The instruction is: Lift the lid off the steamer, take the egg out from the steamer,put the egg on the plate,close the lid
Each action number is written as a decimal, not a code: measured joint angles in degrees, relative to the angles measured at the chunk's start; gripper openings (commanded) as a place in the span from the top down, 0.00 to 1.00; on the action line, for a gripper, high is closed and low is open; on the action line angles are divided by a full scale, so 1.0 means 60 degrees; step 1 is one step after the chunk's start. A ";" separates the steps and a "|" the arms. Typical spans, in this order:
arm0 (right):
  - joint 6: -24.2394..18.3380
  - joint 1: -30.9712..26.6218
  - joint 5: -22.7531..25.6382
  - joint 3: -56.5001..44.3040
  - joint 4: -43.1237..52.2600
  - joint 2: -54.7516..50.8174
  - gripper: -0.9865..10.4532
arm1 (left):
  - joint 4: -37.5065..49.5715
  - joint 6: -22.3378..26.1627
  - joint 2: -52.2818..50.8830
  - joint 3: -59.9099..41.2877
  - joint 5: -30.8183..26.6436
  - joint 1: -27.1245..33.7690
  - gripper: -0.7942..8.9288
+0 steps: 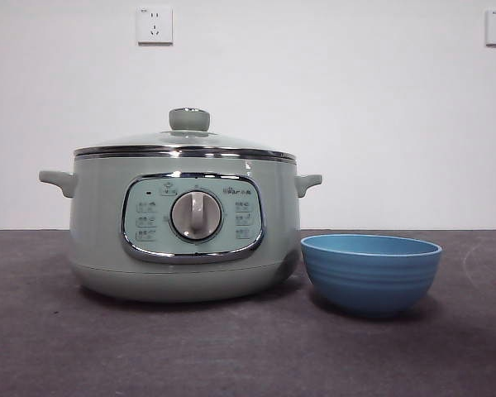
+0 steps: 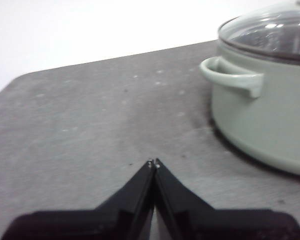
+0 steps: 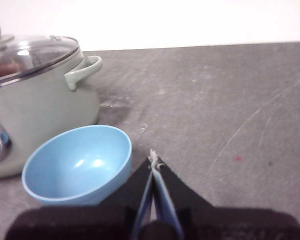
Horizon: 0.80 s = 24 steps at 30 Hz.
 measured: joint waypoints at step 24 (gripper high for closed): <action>0.1450 0.0055 -0.2339 0.4900 -0.1636 0.3829 0.92 | -0.1282 -0.4601 0.1406 0.3850 0.2896 0.0000 0.92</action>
